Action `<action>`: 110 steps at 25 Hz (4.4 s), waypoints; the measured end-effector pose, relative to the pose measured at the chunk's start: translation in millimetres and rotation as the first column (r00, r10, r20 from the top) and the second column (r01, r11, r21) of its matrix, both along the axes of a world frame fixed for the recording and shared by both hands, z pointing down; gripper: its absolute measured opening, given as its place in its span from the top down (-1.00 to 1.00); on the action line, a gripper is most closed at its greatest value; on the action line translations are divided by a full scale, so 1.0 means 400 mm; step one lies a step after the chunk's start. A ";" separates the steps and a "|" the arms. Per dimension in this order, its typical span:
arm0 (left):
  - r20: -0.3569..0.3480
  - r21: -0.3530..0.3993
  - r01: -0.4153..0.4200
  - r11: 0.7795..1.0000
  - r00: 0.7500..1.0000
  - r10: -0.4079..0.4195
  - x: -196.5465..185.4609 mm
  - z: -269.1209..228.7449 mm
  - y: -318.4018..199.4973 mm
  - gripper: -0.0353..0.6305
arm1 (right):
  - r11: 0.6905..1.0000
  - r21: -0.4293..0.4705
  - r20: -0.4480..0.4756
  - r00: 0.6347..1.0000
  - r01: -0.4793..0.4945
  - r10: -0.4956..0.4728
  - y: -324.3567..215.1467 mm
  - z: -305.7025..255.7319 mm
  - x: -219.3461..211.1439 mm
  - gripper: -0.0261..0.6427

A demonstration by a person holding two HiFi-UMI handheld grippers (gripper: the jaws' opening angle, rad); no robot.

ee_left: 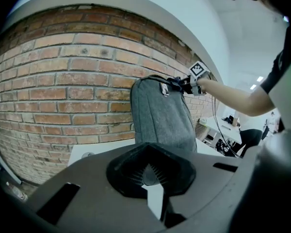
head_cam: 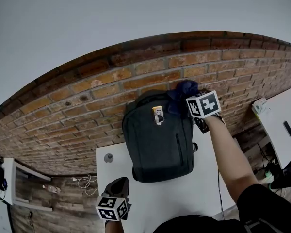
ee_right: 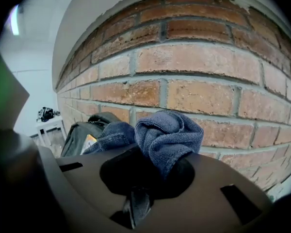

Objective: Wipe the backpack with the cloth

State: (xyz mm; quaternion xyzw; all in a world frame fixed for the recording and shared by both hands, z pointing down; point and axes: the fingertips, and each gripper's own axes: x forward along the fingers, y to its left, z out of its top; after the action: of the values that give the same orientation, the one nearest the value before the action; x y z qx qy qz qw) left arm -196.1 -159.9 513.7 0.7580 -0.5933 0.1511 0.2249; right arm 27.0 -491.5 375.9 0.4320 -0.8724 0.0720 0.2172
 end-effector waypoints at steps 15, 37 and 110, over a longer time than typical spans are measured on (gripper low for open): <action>0.007 -0.019 -0.038 0.999 0.999 0.038 0.019 0.019 -0.007 0.91 | 0.992 0.036 -0.066 0.990 -0.120 0.123 0.030 0.110 0.100 0.81; 0.012 -0.010 -0.069 0.998 0.998 0.069 0.047 0.001 -0.012 0.91 | 0.986 -0.047 0.016 0.987 -0.158 0.159 0.098 0.257 0.132 0.82; -0.025 0.000 -0.154 0.988 0.988 0.153 0.117 0.016 0.019 0.91 | 0.907 -0.419 -0.202 0.972 0.025 -0.119 0.658 0.700 0.162 0.82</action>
State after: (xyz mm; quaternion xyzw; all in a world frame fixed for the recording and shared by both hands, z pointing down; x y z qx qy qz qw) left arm -149.3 -152.3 519.9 0.8031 -0.5303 0.1590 0.2204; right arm 91.7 -228.2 655.8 0.3488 -0.8228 0.1982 0.4026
